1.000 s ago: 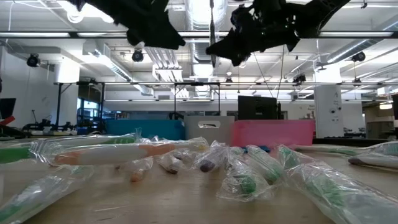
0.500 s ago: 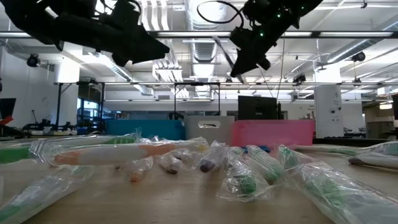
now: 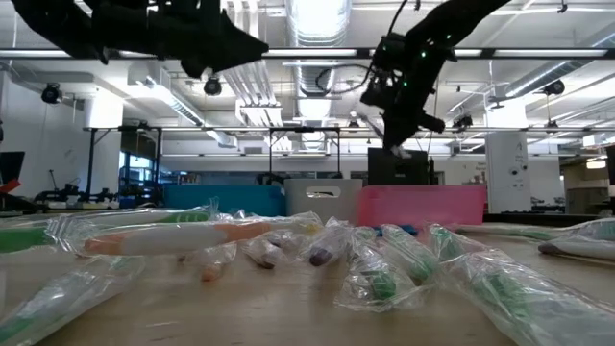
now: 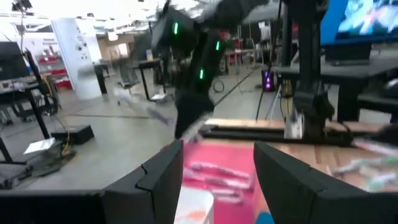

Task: Pick & Place Toothbrushes
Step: Put the purple toothbrush into the pink bin

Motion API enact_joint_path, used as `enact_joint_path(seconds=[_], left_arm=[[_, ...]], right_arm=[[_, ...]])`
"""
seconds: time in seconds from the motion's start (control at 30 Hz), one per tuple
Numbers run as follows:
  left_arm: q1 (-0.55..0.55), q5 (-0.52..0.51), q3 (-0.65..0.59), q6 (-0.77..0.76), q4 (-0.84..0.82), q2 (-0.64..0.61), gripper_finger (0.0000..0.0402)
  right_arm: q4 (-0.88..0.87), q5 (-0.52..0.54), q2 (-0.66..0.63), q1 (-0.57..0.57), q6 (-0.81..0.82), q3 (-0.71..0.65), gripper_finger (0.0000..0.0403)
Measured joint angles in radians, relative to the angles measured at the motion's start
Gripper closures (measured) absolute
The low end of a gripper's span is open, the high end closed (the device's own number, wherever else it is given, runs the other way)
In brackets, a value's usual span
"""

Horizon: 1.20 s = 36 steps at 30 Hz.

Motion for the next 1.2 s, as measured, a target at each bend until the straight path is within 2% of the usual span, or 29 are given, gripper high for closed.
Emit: enact_joint_path(seconds=[0.2, 0.47, 0.83, 1.2], left_arm=[[0.000, 0.010, 0.034, -0.026, -0.027, -0.002, 0.0202], [-0.001, 0.012, 0.043, 0.065, -0.064, -0.028, 0.0204], [-0.001, 0.012, 0.042, 0.111, -0.094, -0.094, 0.0204], [-0.001, 0.012, 0.042, 0.138, -0.093, -0.101, 0.0204]], right_arm=[[-0.100, 0.000, 0.068, 0.000, 0.073, 0.000, 0.0380], [-0.191, 0.001, 0.115, 0.002, 0.172, -0.003, 0.0380], [-0.216, -0.006, 0.225, 0.029, 0.219, -0.006, 0.0380], [-0.216, -0.053, 0.304, 0.028, 0.231, -0.007, 0.0377]])
